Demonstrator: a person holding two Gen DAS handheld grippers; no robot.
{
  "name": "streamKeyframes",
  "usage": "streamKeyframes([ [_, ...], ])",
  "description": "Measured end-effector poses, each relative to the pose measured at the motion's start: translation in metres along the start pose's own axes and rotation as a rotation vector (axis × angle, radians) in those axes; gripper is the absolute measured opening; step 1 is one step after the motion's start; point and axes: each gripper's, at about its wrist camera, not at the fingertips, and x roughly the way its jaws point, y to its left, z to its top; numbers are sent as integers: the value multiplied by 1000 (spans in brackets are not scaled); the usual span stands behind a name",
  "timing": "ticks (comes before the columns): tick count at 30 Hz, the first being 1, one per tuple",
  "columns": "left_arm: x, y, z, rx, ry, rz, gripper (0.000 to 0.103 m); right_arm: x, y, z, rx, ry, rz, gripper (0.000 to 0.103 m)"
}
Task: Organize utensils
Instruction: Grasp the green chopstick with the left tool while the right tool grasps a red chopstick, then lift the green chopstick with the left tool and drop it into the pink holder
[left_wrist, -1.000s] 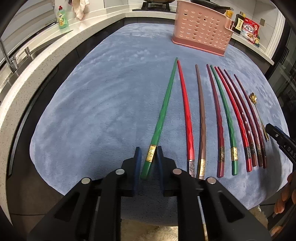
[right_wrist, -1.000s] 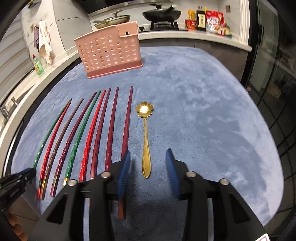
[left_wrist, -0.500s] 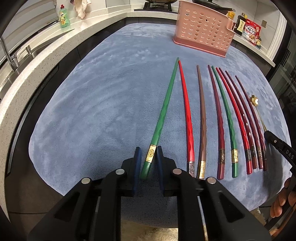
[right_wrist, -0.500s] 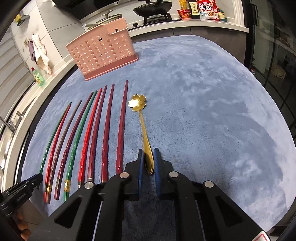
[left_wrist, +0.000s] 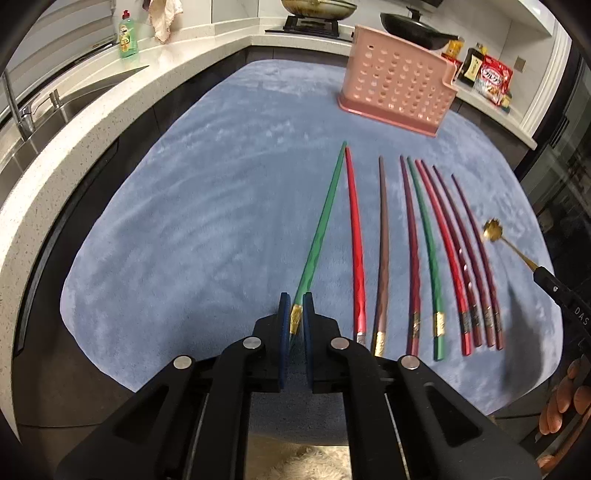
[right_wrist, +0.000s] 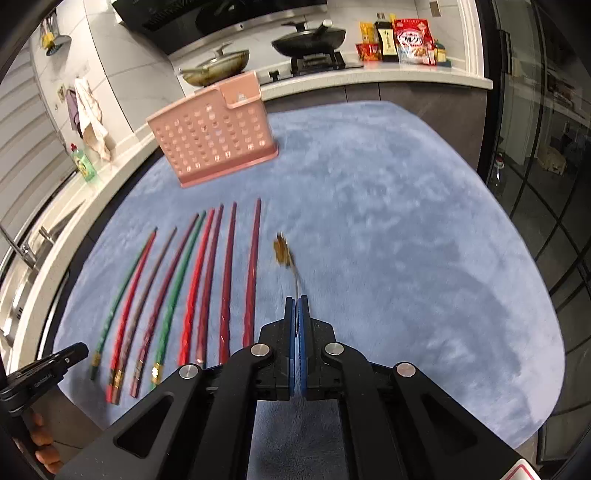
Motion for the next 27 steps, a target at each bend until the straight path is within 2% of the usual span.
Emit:
streamKeyframes([
  [2, 1, 0, 0, 1, 3, -24, 12, -3, 0, 4, 2, -8, 6, 2],
  [3, 4, 0, -1, 5, 14, -30, 23, -3, 0, 4, 3, -8, 11, 2],
  [5, 10, 0, -5, -2, 20, -26, 33, -4, 2, 3, -1, -8, 13, 2],
  [9, 22, -2, -9, 14, 38, -5, 32, -4, 4, 1, -5, -5, 13, 2],
  [11, 24, -1, -10, 17, 28, 1, 27, -4, 4, 2, -3, -5, 12, 2],
  [14, 24, 0, -10, 19, 23, -6, 12, -3, 4, 1, 1, -4, 11, 2],
  [21, 14, -2, -13, 27, 23, -36, 7, -4, 5, 3, -1, -4, 9, 2],
  [27, -24, 2, 9, 2, -60, -49, 7, -17, 6, 20, -12, -49, 9, 2],
])
